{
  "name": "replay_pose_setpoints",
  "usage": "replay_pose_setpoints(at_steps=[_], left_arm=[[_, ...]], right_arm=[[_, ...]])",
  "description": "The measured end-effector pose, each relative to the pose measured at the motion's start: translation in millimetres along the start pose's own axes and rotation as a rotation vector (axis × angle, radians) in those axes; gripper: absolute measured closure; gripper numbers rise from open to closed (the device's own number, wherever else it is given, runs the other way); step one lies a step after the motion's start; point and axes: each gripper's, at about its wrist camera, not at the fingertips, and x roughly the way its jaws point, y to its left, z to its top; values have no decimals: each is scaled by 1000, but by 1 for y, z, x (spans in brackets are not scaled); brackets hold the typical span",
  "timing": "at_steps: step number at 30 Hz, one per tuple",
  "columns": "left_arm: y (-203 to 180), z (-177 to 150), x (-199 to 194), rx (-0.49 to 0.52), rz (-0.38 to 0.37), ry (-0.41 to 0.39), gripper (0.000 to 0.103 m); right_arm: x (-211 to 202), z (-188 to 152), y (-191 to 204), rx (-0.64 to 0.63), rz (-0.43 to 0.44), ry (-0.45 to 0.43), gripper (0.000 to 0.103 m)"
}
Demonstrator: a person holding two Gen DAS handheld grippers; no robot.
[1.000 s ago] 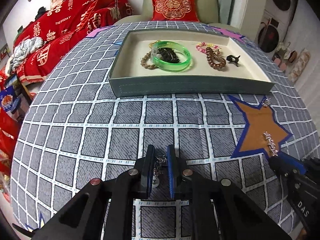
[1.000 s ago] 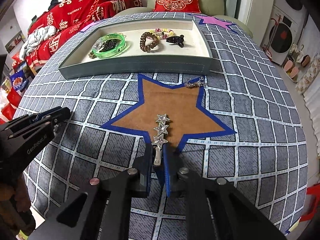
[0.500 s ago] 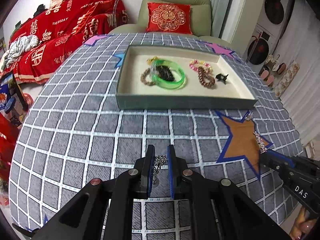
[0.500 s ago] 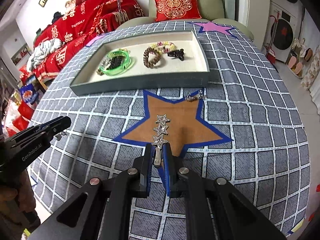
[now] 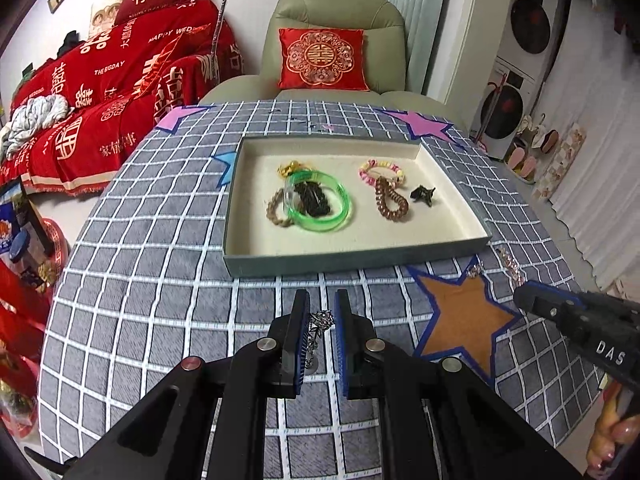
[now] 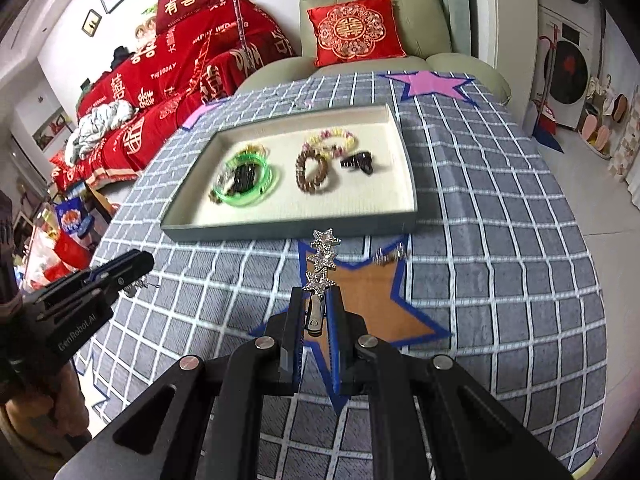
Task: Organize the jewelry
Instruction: 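Carry the chain and star clip into the tray and open both tools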
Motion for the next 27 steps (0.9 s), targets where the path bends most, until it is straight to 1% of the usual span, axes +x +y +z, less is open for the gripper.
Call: replay_pose_setpoints(at_steps=[7,12,17,27], left_arm=[[8,25,9,8,-2,-9,83],[14,49,23,11,-4,-16,83],[16,69,47,5,-16,-8,83],[13,80,88,8,-38,18,83]], right_arm=[[5,30,0,-17,5,-20,92],[21,54,-6,-10,11,-17,92],[41,74,-10,3,22,0,92],[85,94,-14,1,18,38,92]])
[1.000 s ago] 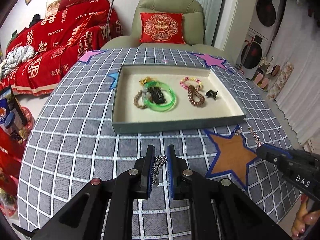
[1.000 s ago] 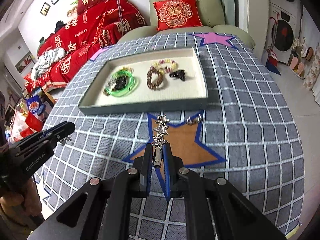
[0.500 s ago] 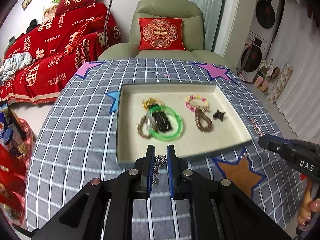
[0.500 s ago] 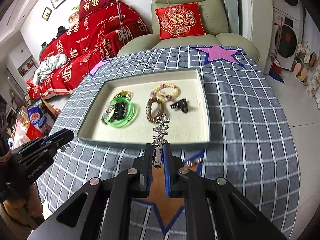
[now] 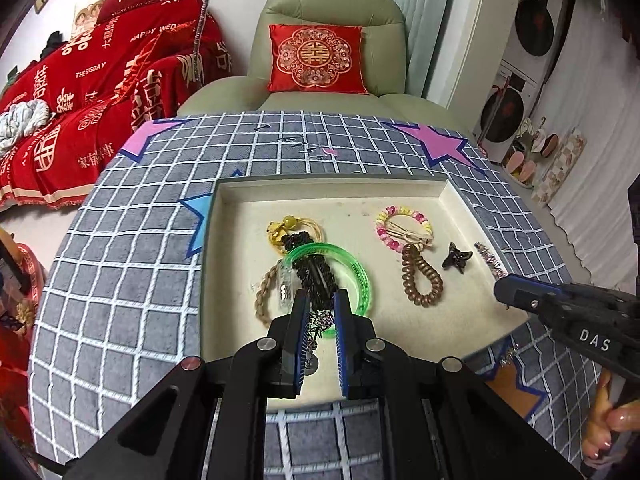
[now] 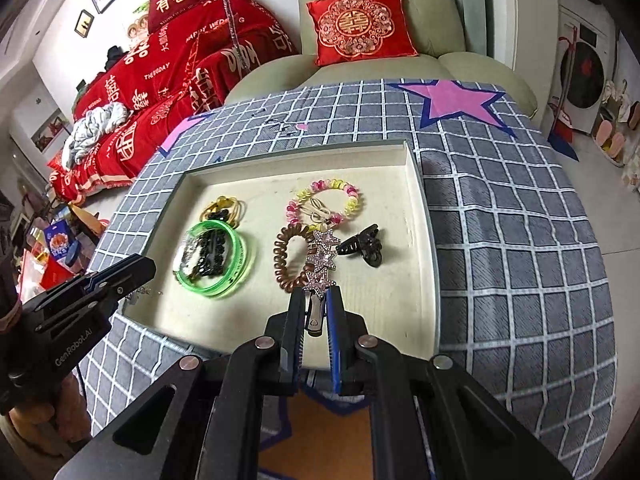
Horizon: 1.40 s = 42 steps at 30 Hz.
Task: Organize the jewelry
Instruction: 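Carry the chain and star clip into the tray and open both tools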
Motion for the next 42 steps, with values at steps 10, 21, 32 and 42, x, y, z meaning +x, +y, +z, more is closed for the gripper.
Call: replay_pose_setpoints(at_steps=[10,21,32,42], left_arm=[[-16,2,37,47,18,29,83],[-15,-7,51,58,47,51,82],[-15,-7,50,55,84,55,82],[-16,2,32,41,105,7,45]], right_arm=[[31,6,-11,16,-4,34,92],[51,2,-14,7,-10,75,92],[58,-1,-14,18,-9,105,91],[35,3,-13,41,23,49,52]])
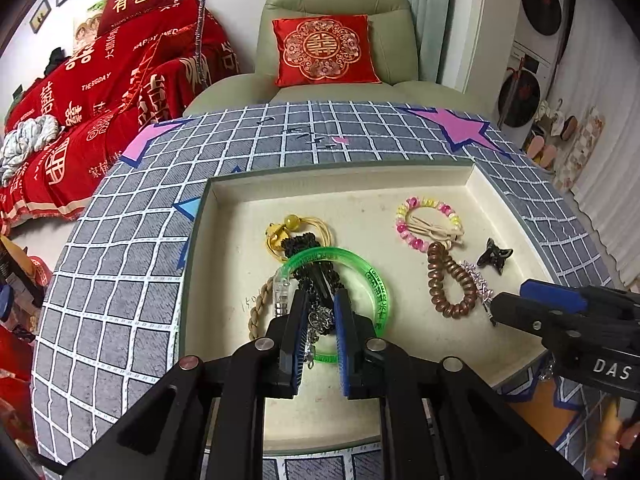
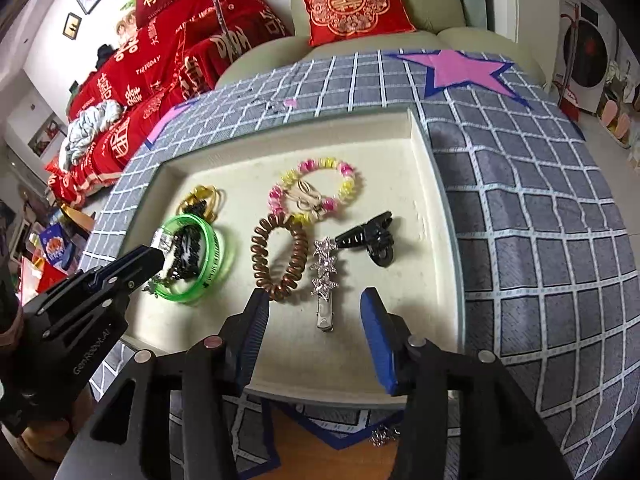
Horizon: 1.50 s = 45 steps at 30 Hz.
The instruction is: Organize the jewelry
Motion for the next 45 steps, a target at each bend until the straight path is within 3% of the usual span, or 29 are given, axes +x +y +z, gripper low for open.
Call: replay_pose_setpoints(at_steps=[1,2,3,11,13,23,25,33,45], left_arm=[[1,0,-1,-5,12,-4,18],[2,1,-4,-14,37,-23,0],[2,1,-9,-18,59,-59,0],[5,6,-12,-21,60,-50,0],[5,5,-12,-19,66,-44,0],[3,-6,-27,-17,66,-38,0],[1,-9,-33,-10,67,-46,0],[0,-25,-57,-3,56,-52,0],[3,-74,-117,-45,70,-61,0]], right_arm=[[-3,0,0,2,2,-5,52],[-5,1,1,3,1,-11,52],[-8,1,1,4,0,-15,52],[-17,1,2,8,-6,-28,50],[-18,1,2,9,-7,-27,43],[-26,-6,9,-20,-34,-16,31],[-29,-8,10,-23,-37,-15,25],[-40,-21,13,-22,-49,-15,21],[-99,-76,35,-36,-141,-153,14]])
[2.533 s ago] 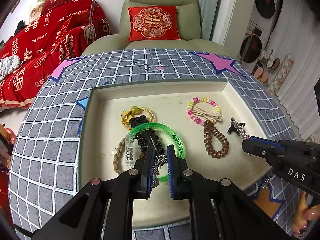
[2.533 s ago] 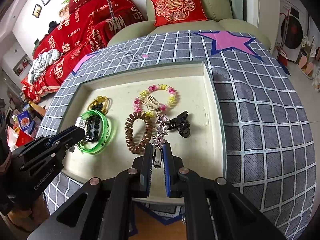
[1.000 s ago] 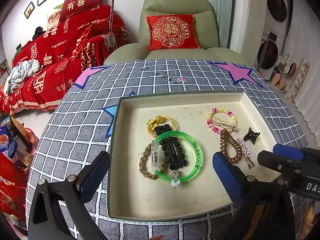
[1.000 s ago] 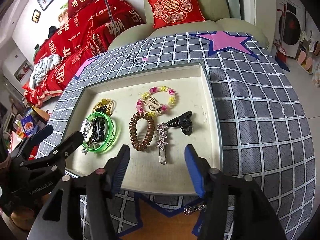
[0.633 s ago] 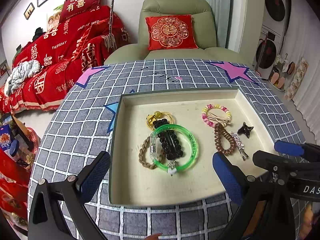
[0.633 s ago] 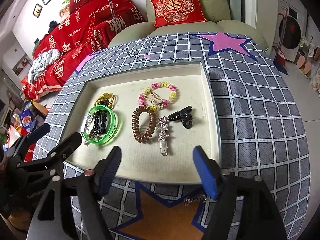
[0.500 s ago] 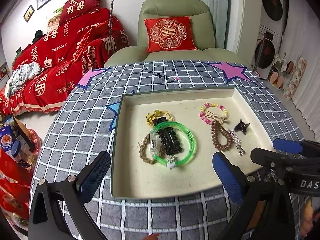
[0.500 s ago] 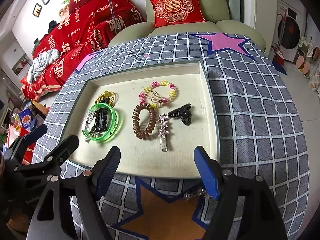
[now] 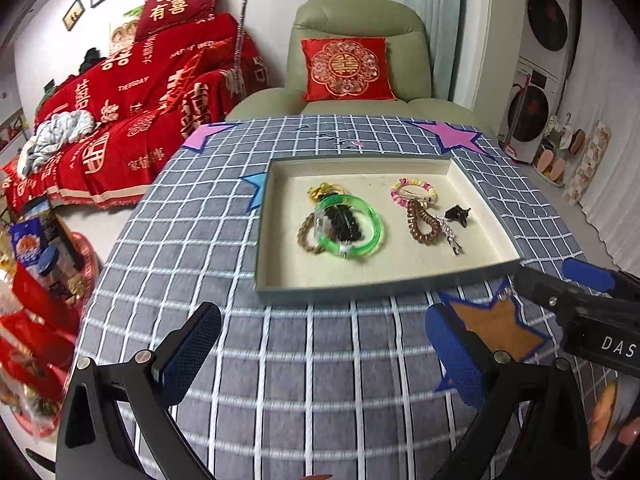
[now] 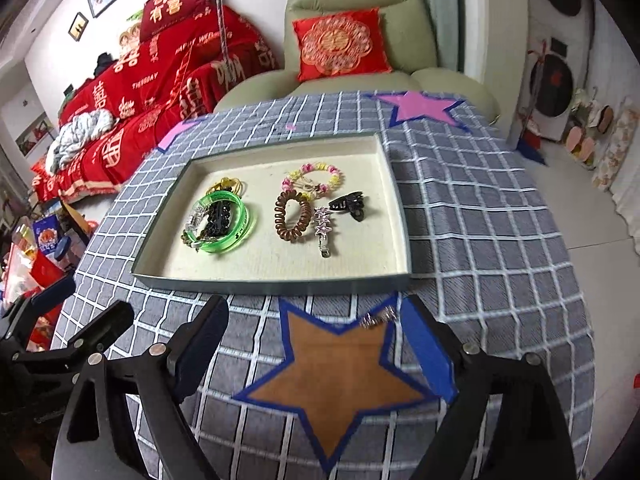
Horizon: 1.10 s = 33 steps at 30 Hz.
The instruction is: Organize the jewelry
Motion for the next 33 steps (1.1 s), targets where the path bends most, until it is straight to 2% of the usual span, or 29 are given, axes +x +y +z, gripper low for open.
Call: replay_pose_setpoints(at_steps=[3,8,16,33], left_arm=[[3,-12,-17,-14,16,-9,0],[10,-23,-39,-36,31,-33,0],[12,-36,-67,-34,49,-68,0],[8,-41,-79,-20,52,-89,0]], right_arm=[[-23,-12,5,-10,-35,-56,14],[-54,-29,9,-8,-43,-108,13],[-86,-50,18,-40,-75,-166,13],[-99,-54,21,-48,-75,-186,13]])
